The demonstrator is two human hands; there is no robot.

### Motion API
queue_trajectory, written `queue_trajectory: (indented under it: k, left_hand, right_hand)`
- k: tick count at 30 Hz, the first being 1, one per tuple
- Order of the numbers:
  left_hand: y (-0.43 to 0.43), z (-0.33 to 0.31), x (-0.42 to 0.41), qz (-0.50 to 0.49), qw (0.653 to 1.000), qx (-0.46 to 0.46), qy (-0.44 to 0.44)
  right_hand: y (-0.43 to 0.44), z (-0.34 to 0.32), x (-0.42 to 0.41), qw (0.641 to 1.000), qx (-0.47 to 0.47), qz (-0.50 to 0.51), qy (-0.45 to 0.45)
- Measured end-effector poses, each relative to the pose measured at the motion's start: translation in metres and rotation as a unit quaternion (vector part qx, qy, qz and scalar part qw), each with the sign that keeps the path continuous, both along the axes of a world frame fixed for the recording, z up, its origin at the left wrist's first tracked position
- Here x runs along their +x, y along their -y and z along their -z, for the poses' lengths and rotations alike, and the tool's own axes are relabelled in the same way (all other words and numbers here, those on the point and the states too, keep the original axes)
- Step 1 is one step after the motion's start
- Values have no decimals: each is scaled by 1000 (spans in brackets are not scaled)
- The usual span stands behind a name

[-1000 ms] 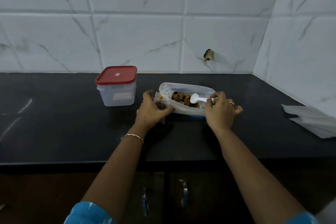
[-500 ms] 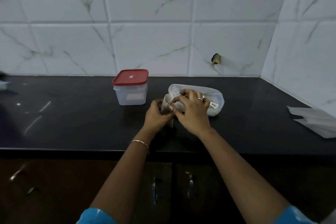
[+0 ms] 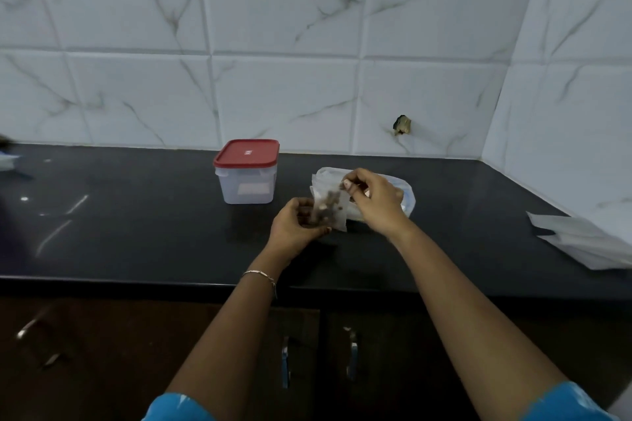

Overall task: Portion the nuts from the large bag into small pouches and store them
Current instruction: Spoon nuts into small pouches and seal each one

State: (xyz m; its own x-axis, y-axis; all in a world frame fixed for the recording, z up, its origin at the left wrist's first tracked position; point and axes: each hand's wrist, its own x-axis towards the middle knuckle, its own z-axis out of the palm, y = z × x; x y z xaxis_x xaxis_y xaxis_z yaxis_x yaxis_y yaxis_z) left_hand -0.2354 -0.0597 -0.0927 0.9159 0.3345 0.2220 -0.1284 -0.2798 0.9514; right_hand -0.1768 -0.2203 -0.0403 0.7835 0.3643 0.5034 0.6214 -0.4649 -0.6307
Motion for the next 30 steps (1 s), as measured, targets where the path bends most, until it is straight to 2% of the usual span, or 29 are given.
queue_trajectory:
  k: [3,6,9,13,15,17,22,26,30]
  left_hand:
    - [1,-1,-1,16,1000,-21,12]
    - [2,-2,-2,36,998,-45,24]
    - [0,0,0,42,999,-29,10]
    - [0,3,4,26,1000,7,17]
    - [1,3,4,25,999,19,15]
    - [0,3,3,33,999,-8,24]
    - [-4,-1,3,37,991,-112,58]
    - [-8,0,4,20,990,-118,78]
    - [-7,-2,1,13,988,-114,103]
  right_hand:
    - [5,1,0,999,-23,8,26]
    - [6,3,0,994,-31,44,92]
    - [4,5,0,997,-6,9,72]
    - [3,10,-5,988,18,71,136]
    - [4,13,-4,992,-38,69,98]
    - [7,17,-1,994,-92,52,39]
    - [10,21,1,999,-16,-15,42]
    - [8,22,2,999,23,-32,32]
    - [6,25,1,991,134,-14,-7]
